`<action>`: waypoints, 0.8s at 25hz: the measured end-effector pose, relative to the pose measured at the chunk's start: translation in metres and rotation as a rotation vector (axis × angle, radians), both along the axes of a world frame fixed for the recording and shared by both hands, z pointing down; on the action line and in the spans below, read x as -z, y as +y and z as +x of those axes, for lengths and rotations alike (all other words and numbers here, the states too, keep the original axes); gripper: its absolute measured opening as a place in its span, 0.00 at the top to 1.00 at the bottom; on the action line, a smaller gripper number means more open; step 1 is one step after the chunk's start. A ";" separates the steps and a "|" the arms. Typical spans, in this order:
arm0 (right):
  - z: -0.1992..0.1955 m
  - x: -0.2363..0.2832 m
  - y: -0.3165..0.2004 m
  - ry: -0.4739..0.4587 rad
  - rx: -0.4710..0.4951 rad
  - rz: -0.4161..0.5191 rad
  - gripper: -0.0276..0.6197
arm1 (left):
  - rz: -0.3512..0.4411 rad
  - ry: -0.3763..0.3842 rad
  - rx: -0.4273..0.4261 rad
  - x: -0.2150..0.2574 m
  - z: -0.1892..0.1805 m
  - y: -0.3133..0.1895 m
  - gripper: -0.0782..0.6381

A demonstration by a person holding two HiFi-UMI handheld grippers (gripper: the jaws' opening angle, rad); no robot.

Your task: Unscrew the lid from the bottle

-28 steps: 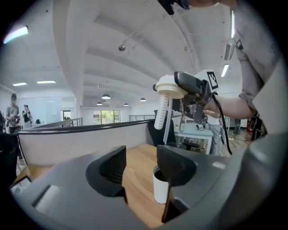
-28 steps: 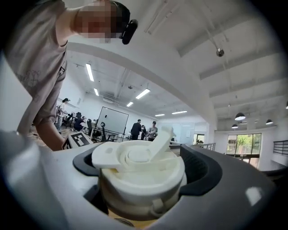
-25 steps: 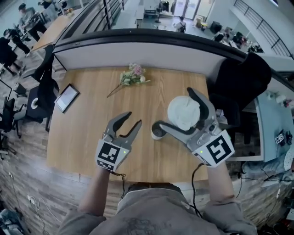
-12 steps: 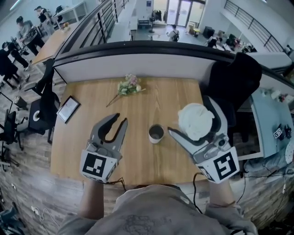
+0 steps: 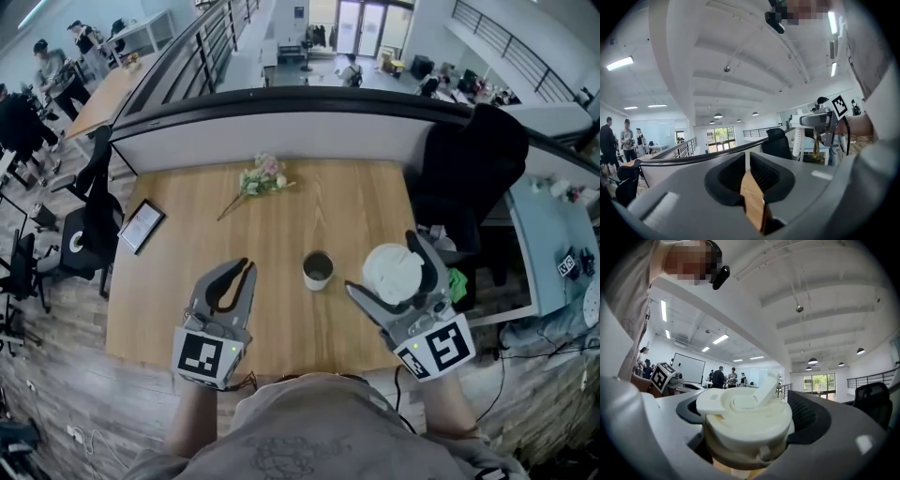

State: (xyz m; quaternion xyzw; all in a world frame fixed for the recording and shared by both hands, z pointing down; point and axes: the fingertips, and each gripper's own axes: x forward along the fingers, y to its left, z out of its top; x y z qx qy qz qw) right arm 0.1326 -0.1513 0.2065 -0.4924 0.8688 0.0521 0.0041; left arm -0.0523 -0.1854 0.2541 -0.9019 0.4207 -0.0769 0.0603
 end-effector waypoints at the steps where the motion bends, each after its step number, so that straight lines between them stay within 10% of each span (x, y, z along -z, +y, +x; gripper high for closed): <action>1: 0.000 -0.006 0.002 -0.015 -0.002 -0.020 0.16 | -0.016 -0.003 0.006 -0.004 -0.001 0.003 0.85; 20: 0.011 -0.025 -0.005 -0.099 -0.010 -0.104 0.16 | -0.022 -0.014 0.036 -0.008 -0.004 0.008 0.89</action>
